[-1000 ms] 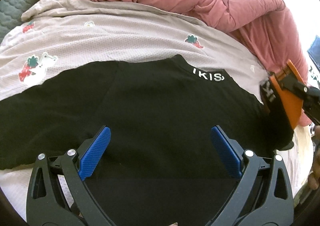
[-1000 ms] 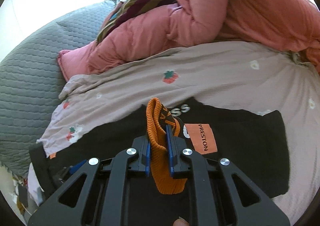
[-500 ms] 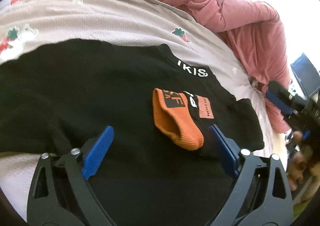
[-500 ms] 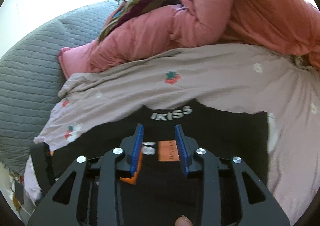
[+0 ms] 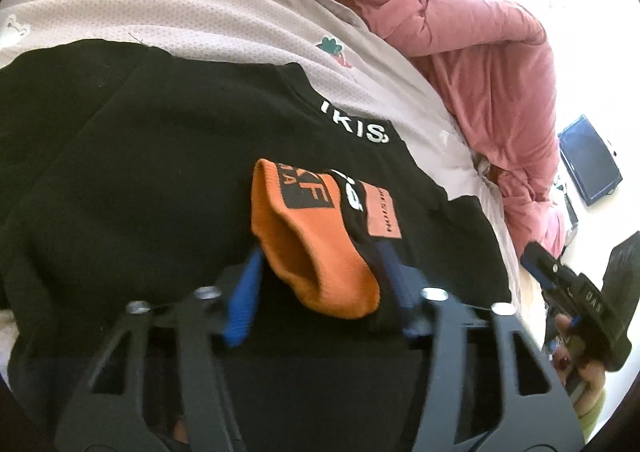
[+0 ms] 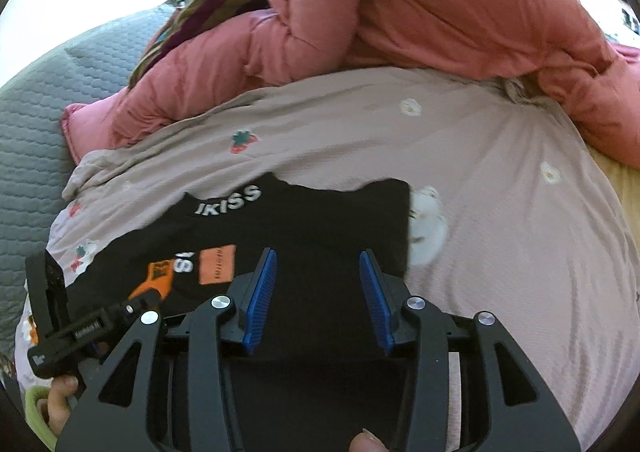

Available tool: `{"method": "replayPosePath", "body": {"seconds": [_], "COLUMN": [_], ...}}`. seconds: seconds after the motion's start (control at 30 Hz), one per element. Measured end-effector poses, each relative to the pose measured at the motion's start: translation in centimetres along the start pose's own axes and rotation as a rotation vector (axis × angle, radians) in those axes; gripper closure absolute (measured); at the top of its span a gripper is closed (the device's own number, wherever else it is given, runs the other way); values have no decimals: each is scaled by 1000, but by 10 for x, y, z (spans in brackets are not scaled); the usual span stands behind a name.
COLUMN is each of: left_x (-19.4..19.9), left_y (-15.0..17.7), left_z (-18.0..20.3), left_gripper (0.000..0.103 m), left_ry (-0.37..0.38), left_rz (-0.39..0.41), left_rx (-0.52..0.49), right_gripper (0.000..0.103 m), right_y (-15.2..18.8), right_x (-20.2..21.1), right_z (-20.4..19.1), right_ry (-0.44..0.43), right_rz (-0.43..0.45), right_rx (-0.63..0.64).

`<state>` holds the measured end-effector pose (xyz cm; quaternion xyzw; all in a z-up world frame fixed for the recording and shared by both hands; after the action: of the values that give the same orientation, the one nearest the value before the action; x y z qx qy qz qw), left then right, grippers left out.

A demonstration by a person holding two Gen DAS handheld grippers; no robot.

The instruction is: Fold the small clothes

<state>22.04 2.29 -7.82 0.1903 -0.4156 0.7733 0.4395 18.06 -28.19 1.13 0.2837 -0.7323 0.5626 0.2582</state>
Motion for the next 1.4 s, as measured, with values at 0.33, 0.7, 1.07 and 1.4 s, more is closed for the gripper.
{"method": "replayPosePath", "body": {"seconds": [0.33, 0.7, 1.07, 1.4], "left_x": [52, 79, 97, 80], "left_y": [-14, -12, -22, -12], "left_z": [11, 13, -5, 11], "left_gripper": [100, 100, 96, 96], "left_ry": [-85, -193, -240, -254], "left_rz": [146, 195, 237, 181], "left_rx": [-137, -218, -178, -258], "right_gripper": [61, 61, 61, 61], "right_y": [4, 6, 10, 23], "right_x": [-4, -7, -11, -22], "right_z": [7, -4, -9, -27], "right_ry": [8, 0, 22, -1], "right_rz": [-22, -29, -40, -75], "right_rx": [-17, 27, 79, 152]}}
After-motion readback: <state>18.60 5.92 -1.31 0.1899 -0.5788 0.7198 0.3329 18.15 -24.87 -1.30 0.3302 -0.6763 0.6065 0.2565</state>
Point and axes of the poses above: each gripper's, at about its wrist camera, not at the fingertips, and x roughly against the way its jaws point, z to its right, y to its underside, the point moved 2 cm from there along -x, roughly the way its jaws point, and after that the axes turned 1 degree about z, right-handed, at the moved point
